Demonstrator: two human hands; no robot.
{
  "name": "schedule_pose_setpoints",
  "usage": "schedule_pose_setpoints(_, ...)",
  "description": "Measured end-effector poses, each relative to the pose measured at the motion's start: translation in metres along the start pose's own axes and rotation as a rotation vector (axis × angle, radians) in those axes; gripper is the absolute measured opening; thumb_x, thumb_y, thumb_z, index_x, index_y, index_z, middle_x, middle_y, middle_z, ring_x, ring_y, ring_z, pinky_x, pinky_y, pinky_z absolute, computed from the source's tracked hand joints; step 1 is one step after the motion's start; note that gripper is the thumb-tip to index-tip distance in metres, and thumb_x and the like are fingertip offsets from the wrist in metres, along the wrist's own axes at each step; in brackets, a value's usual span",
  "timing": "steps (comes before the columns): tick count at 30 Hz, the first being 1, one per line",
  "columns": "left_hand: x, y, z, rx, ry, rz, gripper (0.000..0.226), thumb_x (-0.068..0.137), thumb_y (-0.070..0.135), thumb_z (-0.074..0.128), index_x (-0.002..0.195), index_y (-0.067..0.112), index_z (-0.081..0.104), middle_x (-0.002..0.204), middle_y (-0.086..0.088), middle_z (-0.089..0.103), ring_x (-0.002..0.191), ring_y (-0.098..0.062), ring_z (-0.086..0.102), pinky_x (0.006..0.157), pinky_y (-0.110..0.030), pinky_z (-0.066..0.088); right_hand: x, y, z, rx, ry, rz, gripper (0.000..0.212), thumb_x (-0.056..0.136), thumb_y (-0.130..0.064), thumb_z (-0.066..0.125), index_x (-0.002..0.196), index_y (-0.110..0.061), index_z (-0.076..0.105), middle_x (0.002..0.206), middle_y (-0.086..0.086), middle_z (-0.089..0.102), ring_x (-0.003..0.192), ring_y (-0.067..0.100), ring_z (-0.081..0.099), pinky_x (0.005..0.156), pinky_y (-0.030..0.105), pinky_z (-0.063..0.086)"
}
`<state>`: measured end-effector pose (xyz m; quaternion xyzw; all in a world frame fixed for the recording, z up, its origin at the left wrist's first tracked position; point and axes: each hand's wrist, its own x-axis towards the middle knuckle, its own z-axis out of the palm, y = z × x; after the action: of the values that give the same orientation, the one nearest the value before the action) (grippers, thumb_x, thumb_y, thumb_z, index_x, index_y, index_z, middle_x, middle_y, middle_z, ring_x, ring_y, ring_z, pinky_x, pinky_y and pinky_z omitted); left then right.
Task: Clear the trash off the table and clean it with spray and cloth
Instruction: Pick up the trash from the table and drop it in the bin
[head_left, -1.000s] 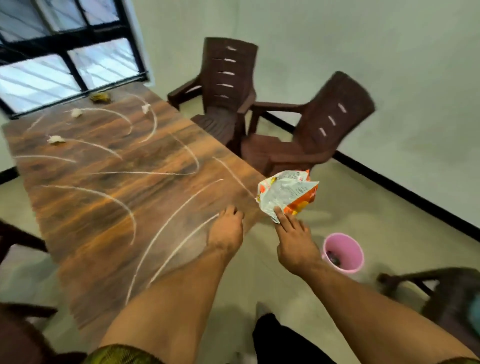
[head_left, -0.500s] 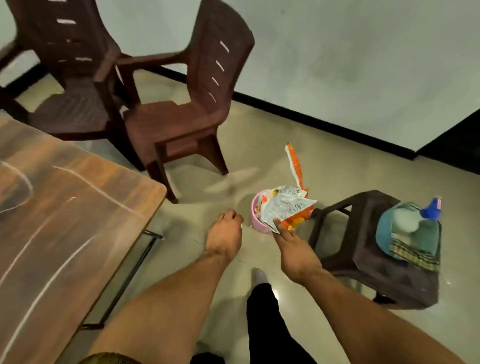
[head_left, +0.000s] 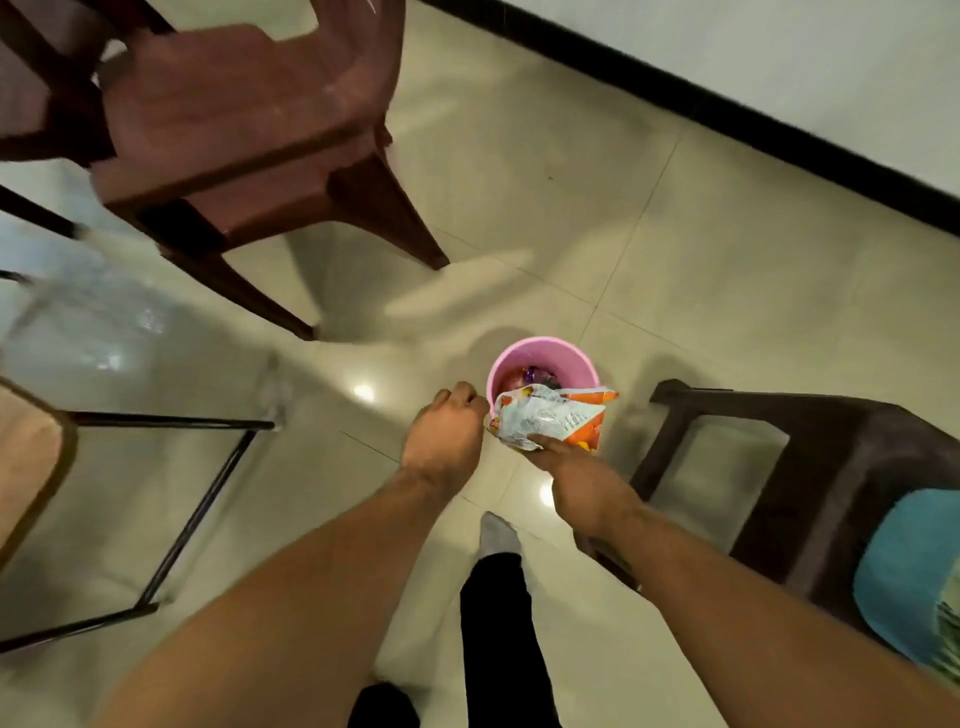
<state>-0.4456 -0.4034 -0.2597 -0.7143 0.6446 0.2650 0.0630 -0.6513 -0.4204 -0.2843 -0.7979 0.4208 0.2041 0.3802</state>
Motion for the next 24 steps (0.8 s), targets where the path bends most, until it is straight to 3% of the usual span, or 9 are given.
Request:
schedule_pose_setpoints(4,0.044,0.0,0.024,0.02,-0.006,0.05,0.039,0.095,0.008,0.055,0.133,0.014,0.057,0.132,-0.006,0.053,0.114,-0.027,0.054,0.092,-0.04,0.05,0.069,0.043,0.002,0.031,0.03,-0.002,0.077,0.082,0.006,0.047,0.15,-0.031,0.043,0.154,-0.006,0.044,0.136,0.025,0.046,0.113,0.038,0.039)
schedule_pose_setpoints(9,0.082,-0.002,0.073,0.036,-0.063,0.101,0.04,0.095,0.009,0.055,0.134,0.019,0.056,0.136,-0.003,0.052,0.117,-0.025,0.053,0.093,-0.038,0.048,0.132,0.086,0.01,0.01,-0.124,0.031,0.048,0.097,-0.003,0.046,0.141,-0.018,0.055,0.144,0.009,0.049,0.131,0.033,0.048,0.108,0.041,0.04)
schedule_pose_setpoints(13,0.09,-0.005,0.104,0.034,-0.1,0.101,0.041,0.095,0.007,0.053,0.134,0.02,0.055,0.136,-0.003,0.052,0.117,-0.025,0.054,0.094,-0.038,0.049,0.16,0.111,0.031,0.027,-0.118,0.014,0.047,0.1,-0.004,0.046,0.144,-0.018,0.052,0.163,0.011,0.025,0.151,0.034,0.019,0.121,0.04,0.016)
schedule_pose_setpoints(16,0.096,-0.005,0.116,0.005,-0.128,0.071,0.045,0.096,0.007,0.053,0.139,0.02,0.053,0.14,-0.003,0.05,0.119,-0.025,0.054,0.095,-0.039,0.05,0.162,0.118,0.05,0.221,0.026,0.083,0.05,0.095,-0.006,0.055,0.133,-0.04,0.059,0.166,-0.004,0.012,0.154,0.028,0.009,0.124,0.038,0.015)
schedule_pose_setpoints(19,0.097,-0.001,0.119,-0.032,-0.136,0.032,0.045,0.097,0.008,0.053,0.141,0.019,0.051,0.141,-0.005,0.05,0.119,-0.027,0.055,0.093,-0.04,0.05,0.144,0.107,0.056,0.278,0.268,0.108,0.048,0.09,-0.005,0.055,0.13,-0.031,0.065,0.16,-0.002,0.032,0.142,0.022,0.034,0.113,0.035,0.036)
schedule_pose_setpoints(21,0.096,0.005,0.118,-0.071,-0.127,0.02,0.043,0.096,0.008,0.054,0.139,0.017,0.051,0.138,-0.005,0.051,0.115,-0.027,0.056,0.089,-0.04,0.051,0.132,0.092,0.058,0.609,0.31,0.208,0.036,0.094,-0.006,0.057,0.126,-0.018,0.067,0.137,0.003,0.059,0.122,0.02,0.056,0.104,0.034,0.046)
schedule_pose_setpoints(24,0.095,0.017,0.115,-0.134,-0.111,0.095,0.045,0.093,0.006,0.059,0.136,0.015,0.052,0.134,-0.005,0.052,0.112,-0.026,0.059,0.087,-0.036,0.051,0.122,0.064,0.051,1.317,0.106,0.371,0.025,0.099,-0.017,0.06,0.123,-0.014,0.065,0.111,0.012,0.072,0.091,0.025,0.071,0.085,0.04,0.055)
